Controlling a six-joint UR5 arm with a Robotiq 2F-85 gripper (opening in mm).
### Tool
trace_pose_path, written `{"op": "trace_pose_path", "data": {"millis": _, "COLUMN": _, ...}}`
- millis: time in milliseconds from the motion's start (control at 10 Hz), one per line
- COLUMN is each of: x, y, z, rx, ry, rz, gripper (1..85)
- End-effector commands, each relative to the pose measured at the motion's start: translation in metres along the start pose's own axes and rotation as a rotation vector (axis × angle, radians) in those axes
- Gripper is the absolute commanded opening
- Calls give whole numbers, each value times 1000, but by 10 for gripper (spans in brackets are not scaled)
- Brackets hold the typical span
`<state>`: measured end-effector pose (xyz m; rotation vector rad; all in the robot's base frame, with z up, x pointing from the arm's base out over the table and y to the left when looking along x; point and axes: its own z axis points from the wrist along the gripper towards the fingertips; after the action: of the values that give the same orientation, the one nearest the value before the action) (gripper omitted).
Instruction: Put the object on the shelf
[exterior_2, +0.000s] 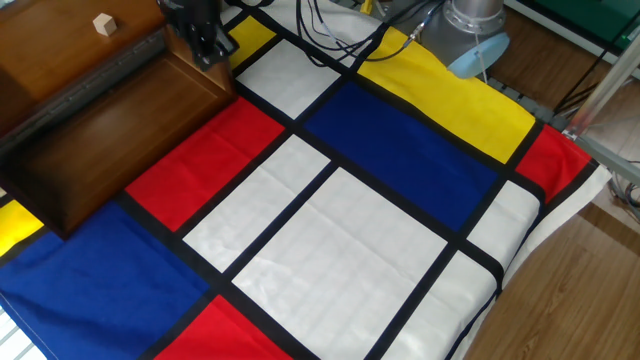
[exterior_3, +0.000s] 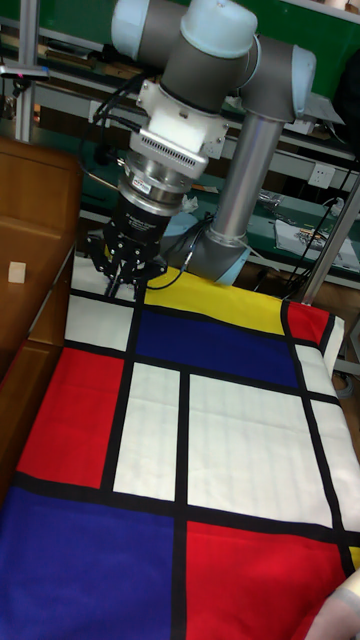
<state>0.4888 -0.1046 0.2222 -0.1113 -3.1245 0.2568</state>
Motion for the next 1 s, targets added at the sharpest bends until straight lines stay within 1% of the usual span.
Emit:
{"op": "trace_pose_path", "data": {"millis": 0, "x": -6, "y": 20, "z": 2, "rx": -61, "ry": -28, "rz": -11, "gripper": 10}}
{"op": "trace_pose_path", "data": {"millis": 100, "x": -4, "y": 36, "z": 1, "rx": -122, "ry": -24, "rz": -40, "gripper": 10}}
{"op": "trace_pose_path", "data": {"millis": 200, "x": -4, "y": 49, "z": -1, "rx": -172, "ry": -27, "rz": -90, "gripper": 10}}
{"op": "trace_pose_path", "data": {"millis": 300, "x": 3, "y": 61, "z": -4, "rx": -222, "ry": -9, "rz": -135, "gripper": 10}}
{"op": "trace_pose_path", "data": {"millis": 400, "x": 4, "y": 58, "z": -3, "rx": -209, "ry": -10, "rz": -179, "gripper": 10}}
{"op": "trace_pose_path", "data": {"millis": 500, "x": 3, "y": 61, "z": -4, "rx": -221, "ry": -17, "rz": -200, "gripper": 10}}
{"op": "trace_pose_path", "data": {"millis": 700, "x": -8, "y": 61, "z": -4, "rx": -218, "ry": -61, "rz": -210, "gripper": 10}}
{"op": "trace_pose_path", "data": {"millis": 900, "x": -13, "y": 59, "z": -4, "rx": -207, "ry": -76, "rz": -208, "gripper": 10}}
